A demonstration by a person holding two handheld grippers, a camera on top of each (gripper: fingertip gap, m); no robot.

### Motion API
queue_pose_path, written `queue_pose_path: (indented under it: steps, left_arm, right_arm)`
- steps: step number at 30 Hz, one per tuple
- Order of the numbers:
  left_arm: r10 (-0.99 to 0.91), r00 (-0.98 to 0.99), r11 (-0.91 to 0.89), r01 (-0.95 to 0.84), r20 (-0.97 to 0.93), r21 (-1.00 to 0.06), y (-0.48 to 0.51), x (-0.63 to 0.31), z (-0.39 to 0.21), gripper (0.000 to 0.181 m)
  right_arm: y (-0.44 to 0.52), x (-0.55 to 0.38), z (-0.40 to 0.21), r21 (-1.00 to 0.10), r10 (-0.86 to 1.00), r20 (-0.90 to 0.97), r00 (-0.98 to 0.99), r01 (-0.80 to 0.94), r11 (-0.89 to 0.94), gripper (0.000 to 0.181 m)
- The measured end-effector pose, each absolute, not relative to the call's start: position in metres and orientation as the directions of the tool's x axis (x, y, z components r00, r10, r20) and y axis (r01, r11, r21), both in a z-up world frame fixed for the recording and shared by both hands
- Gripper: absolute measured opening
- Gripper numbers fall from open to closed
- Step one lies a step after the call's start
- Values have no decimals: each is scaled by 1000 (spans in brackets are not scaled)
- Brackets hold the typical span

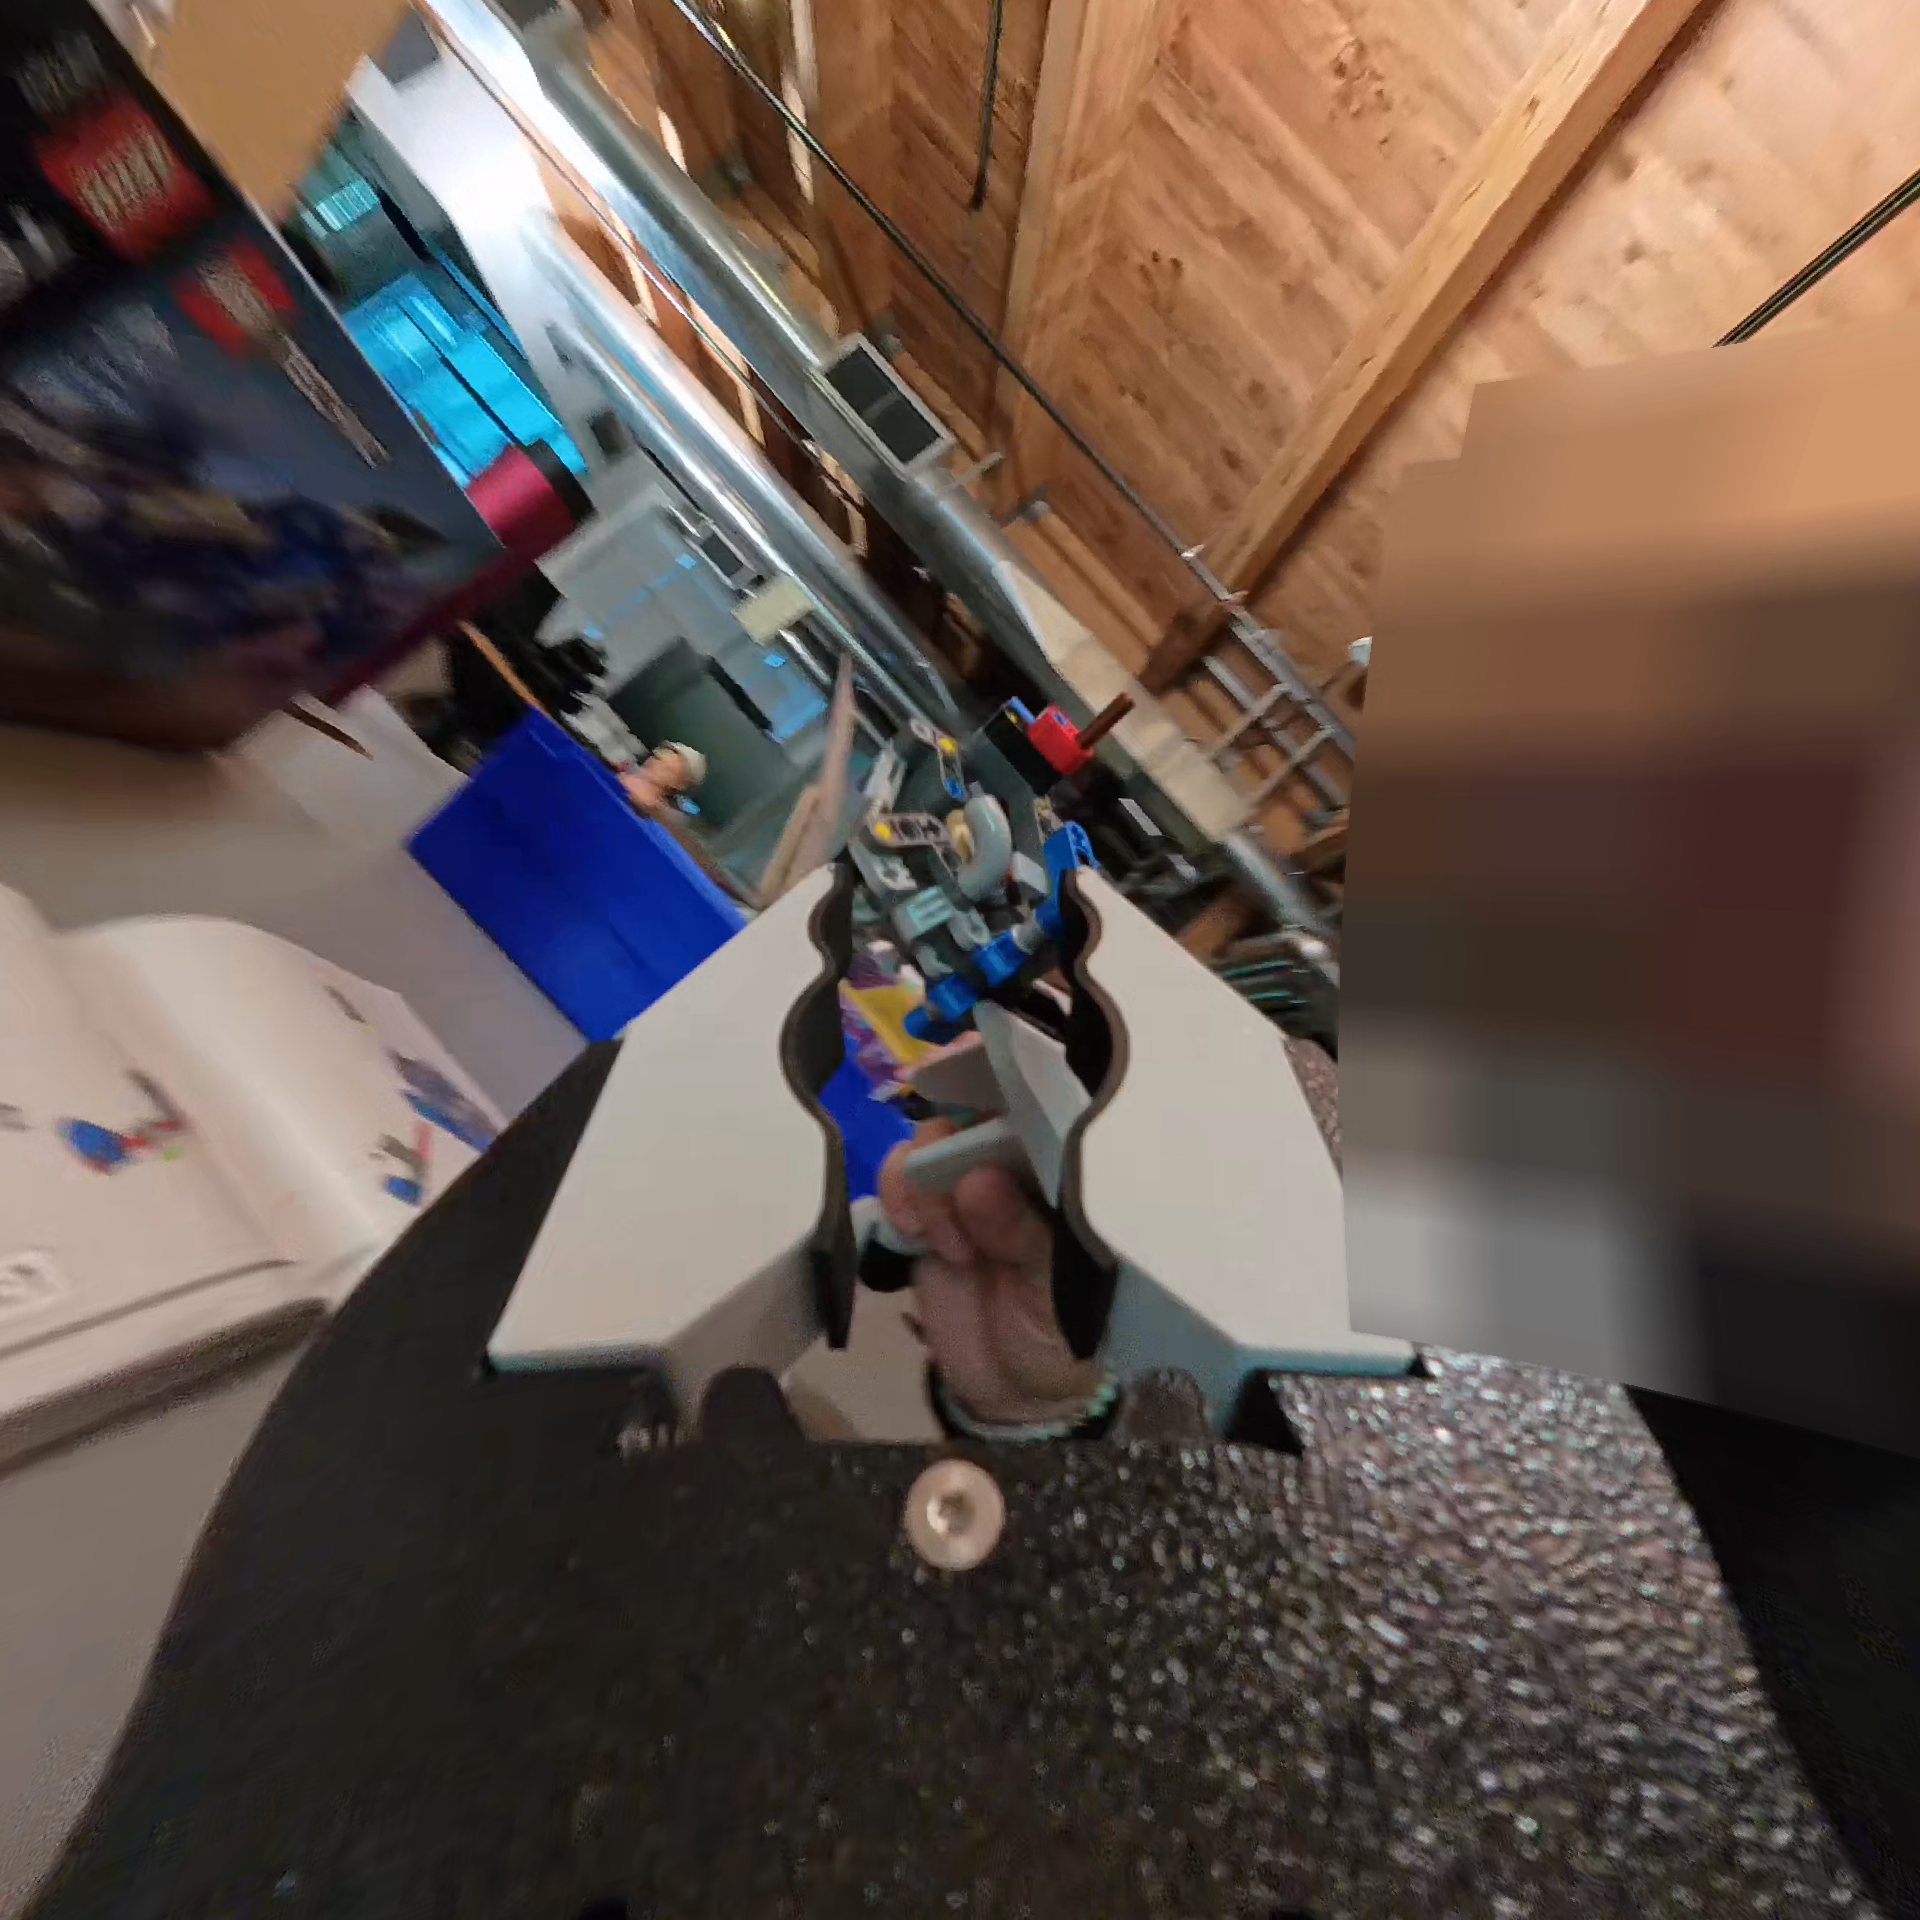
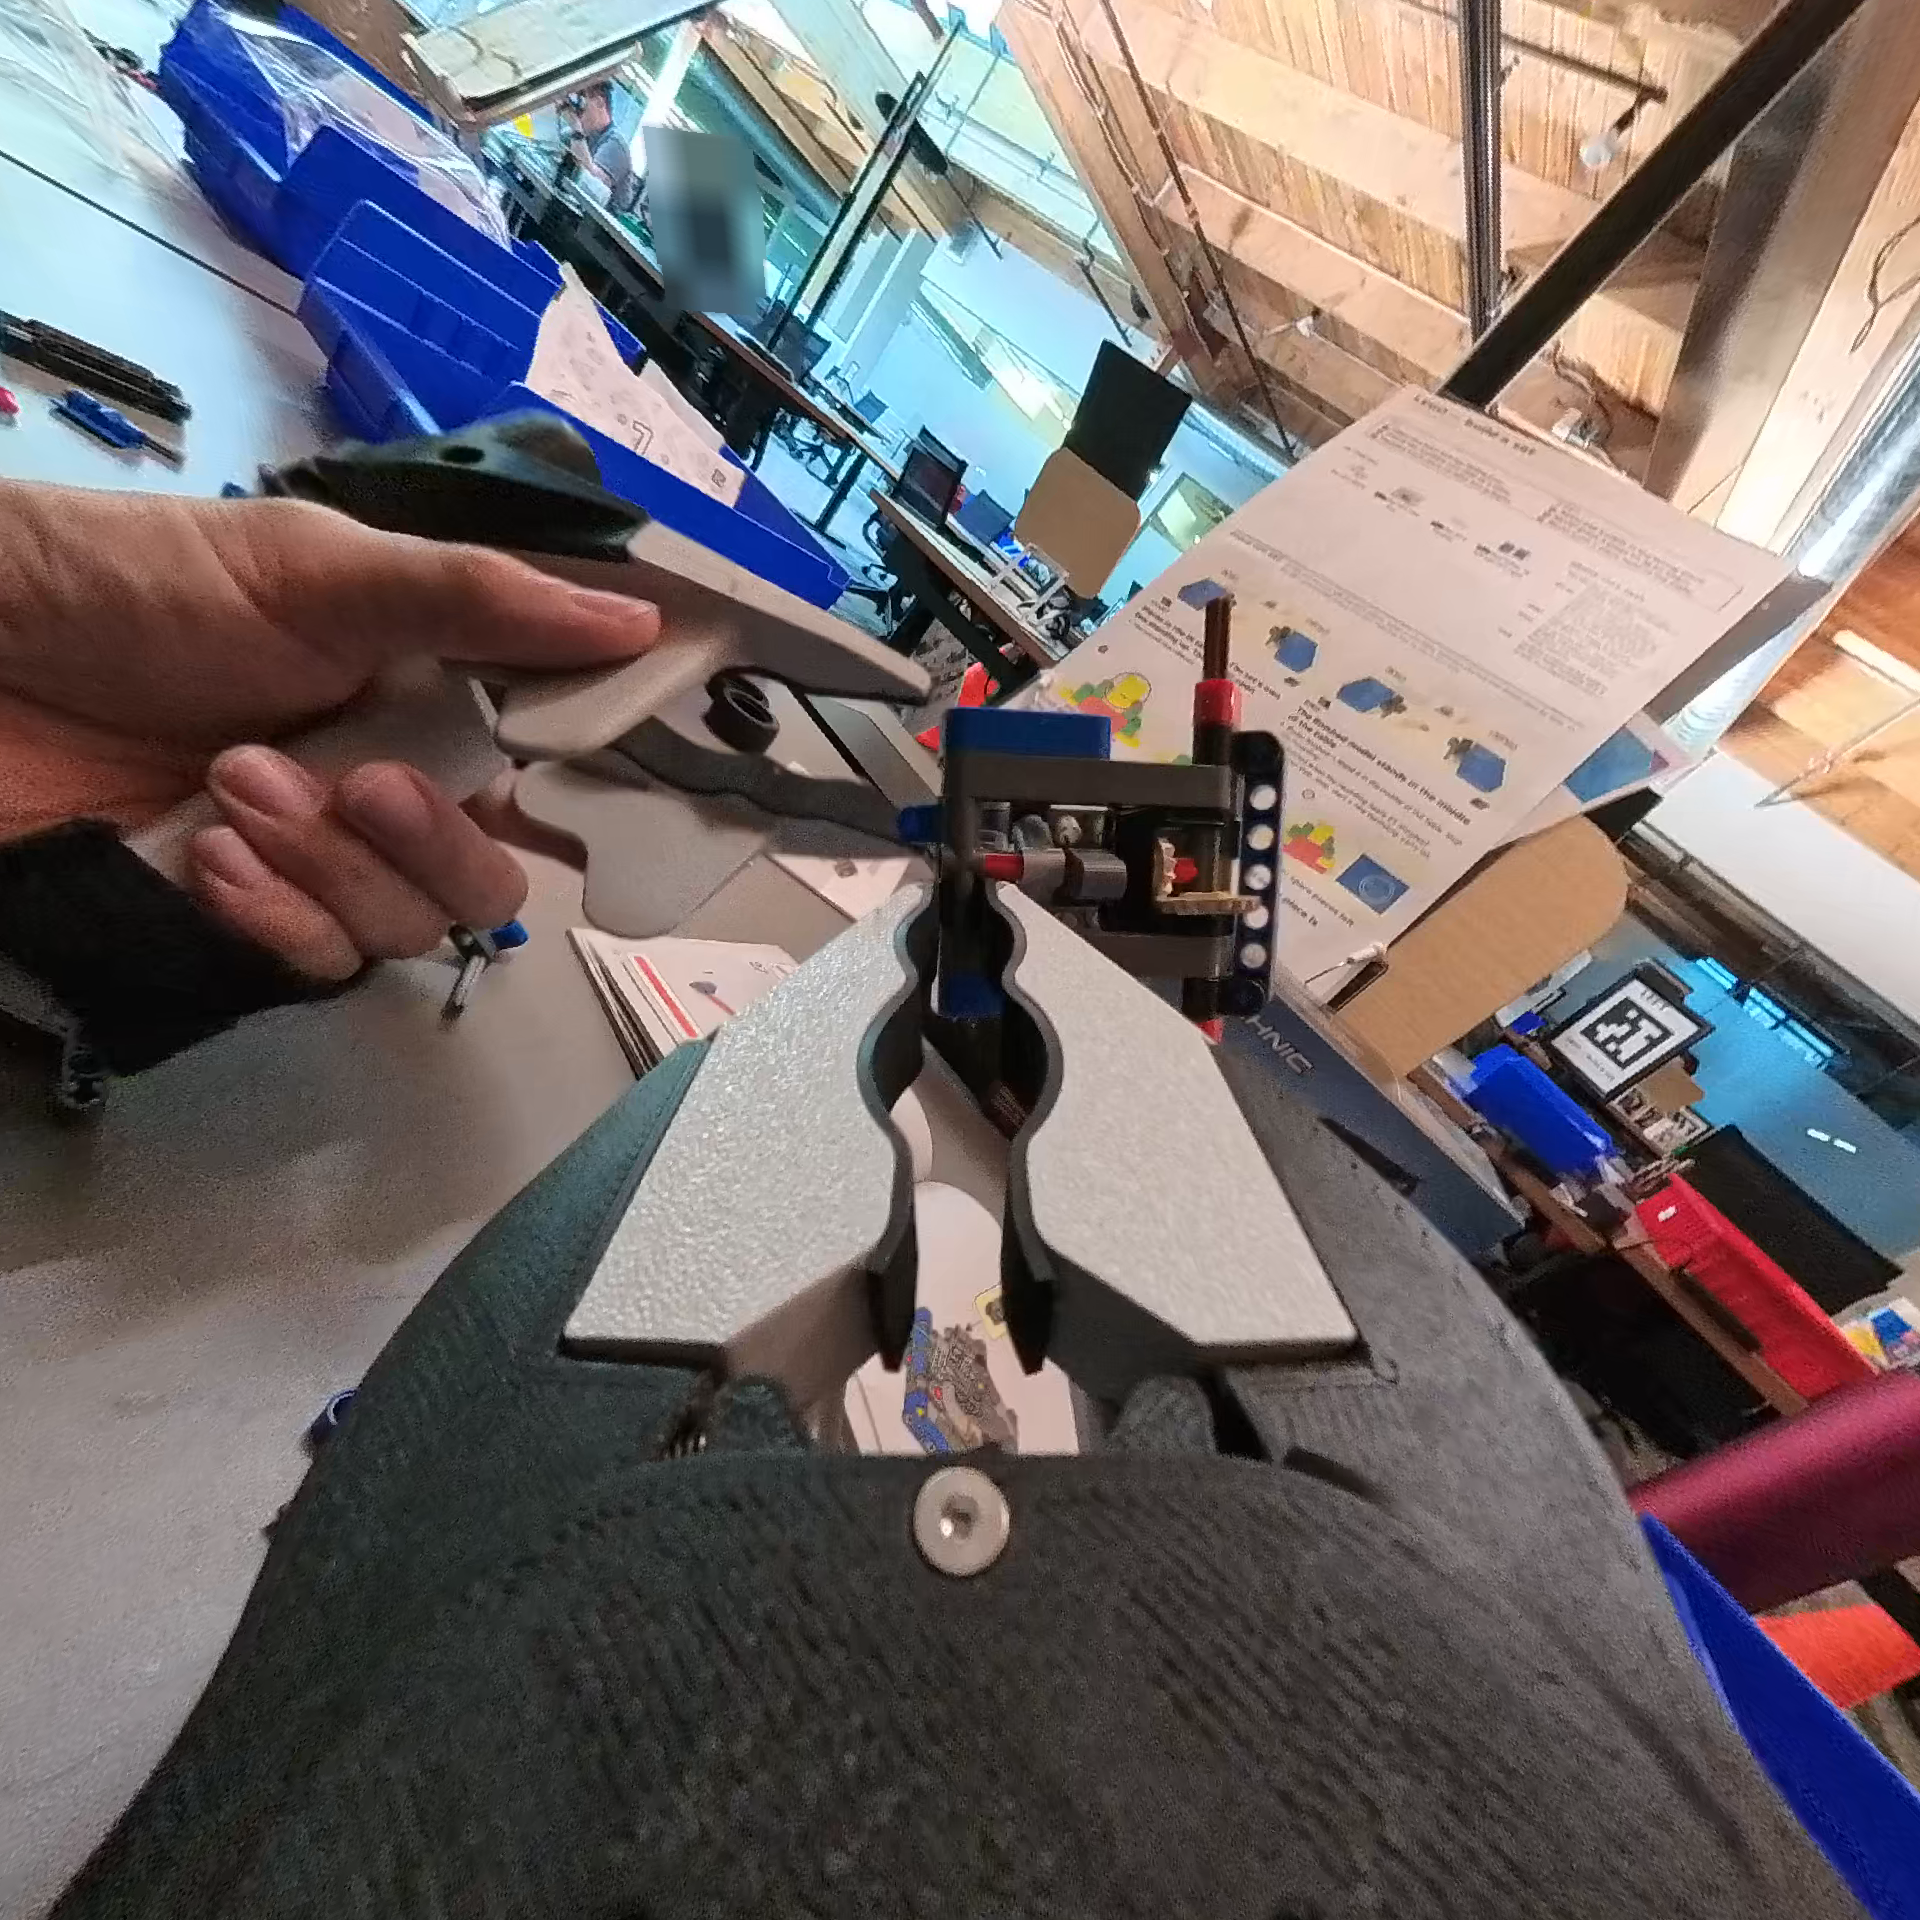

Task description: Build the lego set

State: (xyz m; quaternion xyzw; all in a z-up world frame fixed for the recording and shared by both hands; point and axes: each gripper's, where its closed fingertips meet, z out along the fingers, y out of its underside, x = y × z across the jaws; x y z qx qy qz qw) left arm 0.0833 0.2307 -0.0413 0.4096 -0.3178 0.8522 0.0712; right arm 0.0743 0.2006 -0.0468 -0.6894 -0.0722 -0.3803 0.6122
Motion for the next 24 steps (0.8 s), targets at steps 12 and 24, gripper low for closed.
queue_pose_path:
  steps: [12, 24]
  left_arm:
    - [-659, -655, -348, -170, 370, -922, 221, 80, -42, 33]
    - [-778, -627, 43, -1, -33, -999, 204, 78, -43, 21]
  right_arm:
    - [202, 88, -68, -971, -341, 232, 911, 194, -141, 5]
    - [199, 92, -68, -985, -236, -168, 957, -157, 65, 5]
